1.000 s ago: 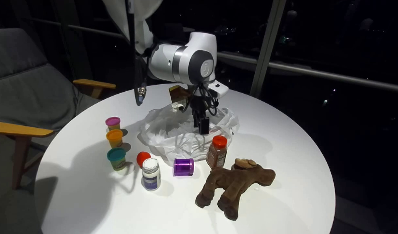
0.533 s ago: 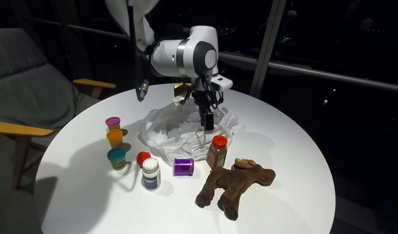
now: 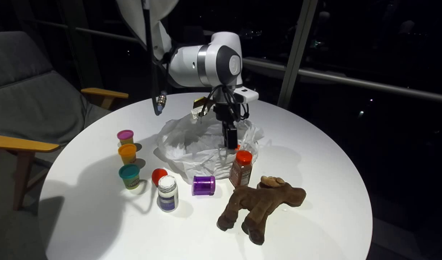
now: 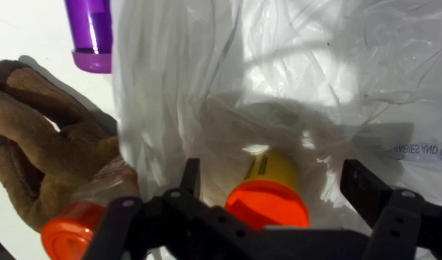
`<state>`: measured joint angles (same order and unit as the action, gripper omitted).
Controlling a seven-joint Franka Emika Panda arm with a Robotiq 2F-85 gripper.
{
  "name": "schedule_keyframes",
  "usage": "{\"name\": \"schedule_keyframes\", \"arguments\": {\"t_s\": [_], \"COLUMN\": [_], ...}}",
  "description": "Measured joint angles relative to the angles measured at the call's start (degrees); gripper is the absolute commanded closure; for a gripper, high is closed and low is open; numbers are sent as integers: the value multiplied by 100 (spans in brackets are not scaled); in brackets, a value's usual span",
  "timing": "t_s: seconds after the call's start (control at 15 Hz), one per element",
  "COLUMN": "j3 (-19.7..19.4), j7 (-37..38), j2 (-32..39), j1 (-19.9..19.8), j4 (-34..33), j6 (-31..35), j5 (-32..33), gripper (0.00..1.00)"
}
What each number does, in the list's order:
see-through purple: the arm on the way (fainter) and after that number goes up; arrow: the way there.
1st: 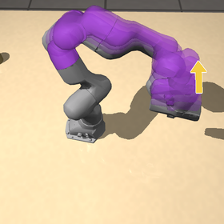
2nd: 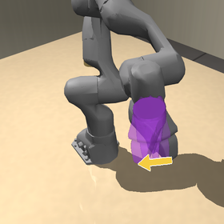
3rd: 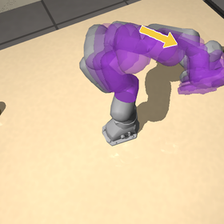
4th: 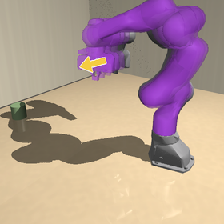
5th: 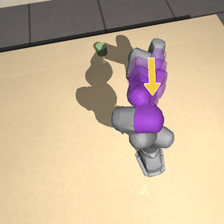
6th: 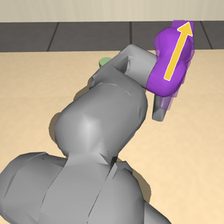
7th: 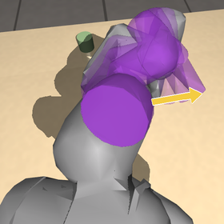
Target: Remove all the contents from the plastic bag and put them on the table.
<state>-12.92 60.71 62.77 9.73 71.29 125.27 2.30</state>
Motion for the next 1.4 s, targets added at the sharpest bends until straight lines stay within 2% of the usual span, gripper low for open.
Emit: {"name": "schedule_keyframes", "arguments": {"t_s": [0.13,0.2,0.27,0.67,1.13,1.4], "j3": [-7,-11,-17,-27,4,346], "j7": [53,77,106,153,155,10], "j2": [7,8,8,15,1,-211], "j1": [0,1,1,1,0,18], "j4": [-45,-64,-83,-134,-200,-240], "j6": [4,17,29,23,17,-13], "j5": [97,147,203,292,295,295], "gripper": [0,20,25,73,73,73]}}
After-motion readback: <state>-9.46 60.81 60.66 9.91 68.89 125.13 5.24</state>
